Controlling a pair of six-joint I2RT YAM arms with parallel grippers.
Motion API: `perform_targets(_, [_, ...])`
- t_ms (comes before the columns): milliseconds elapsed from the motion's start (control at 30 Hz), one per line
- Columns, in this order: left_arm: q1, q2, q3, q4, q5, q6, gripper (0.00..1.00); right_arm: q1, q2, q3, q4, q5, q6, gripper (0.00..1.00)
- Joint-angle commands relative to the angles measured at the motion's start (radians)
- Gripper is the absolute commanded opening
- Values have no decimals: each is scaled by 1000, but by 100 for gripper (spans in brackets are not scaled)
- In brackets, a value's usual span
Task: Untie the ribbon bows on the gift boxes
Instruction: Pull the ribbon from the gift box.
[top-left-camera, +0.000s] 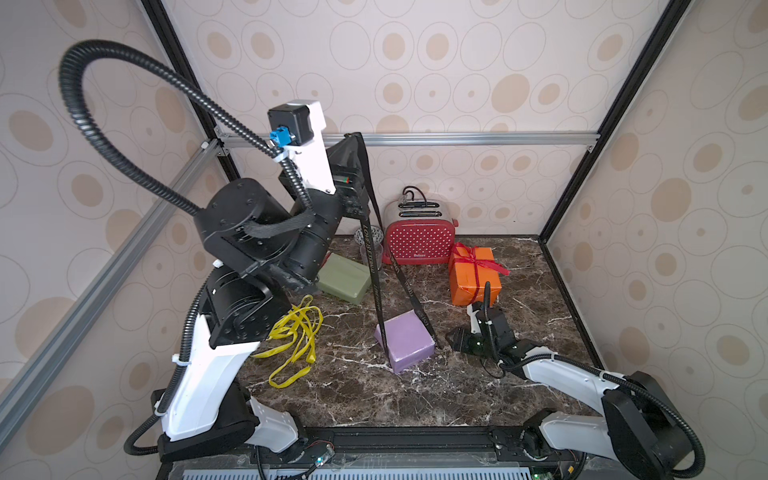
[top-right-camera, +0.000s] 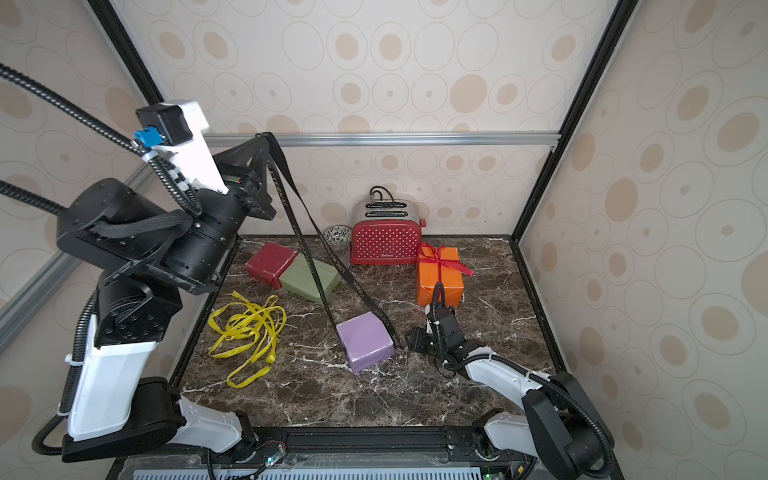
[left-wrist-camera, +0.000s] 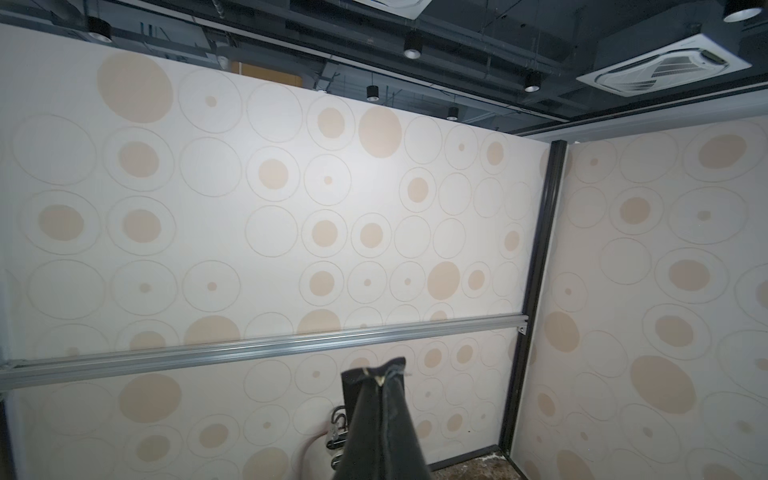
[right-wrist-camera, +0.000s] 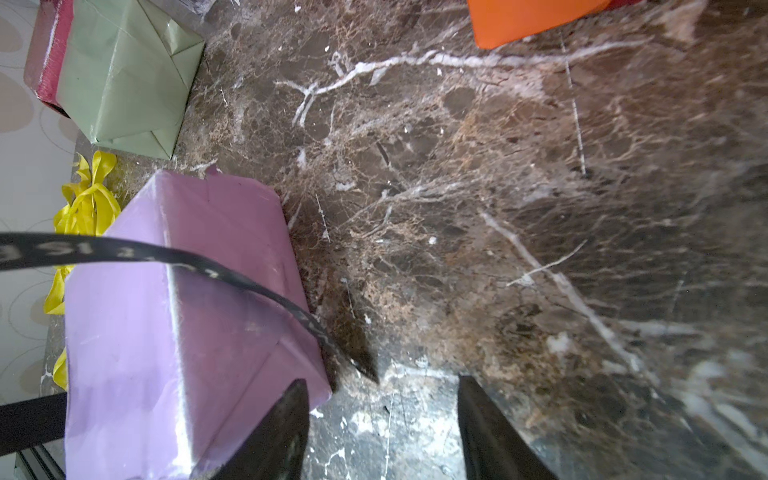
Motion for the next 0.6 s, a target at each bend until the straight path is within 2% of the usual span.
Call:
perform_targets(0, [8, -26, 55, 36, -87, 177, 0, -2, 5, 20, 7, -5, -7, 59])
perform_targets(200, [8, -64, 134, 90, -149, 396, 0, -1, 3, 20, 4, -5, -13, 59])
perform_targets(300, [8, -92, 131, 64, -144, 423, 0, -2, -6, 16, 9, 1, -15, 59])
perform_targets(567, [8, -148, 76, 126, -208, 523, 0, -2, -2, 11, 19, 2, -18, 59])
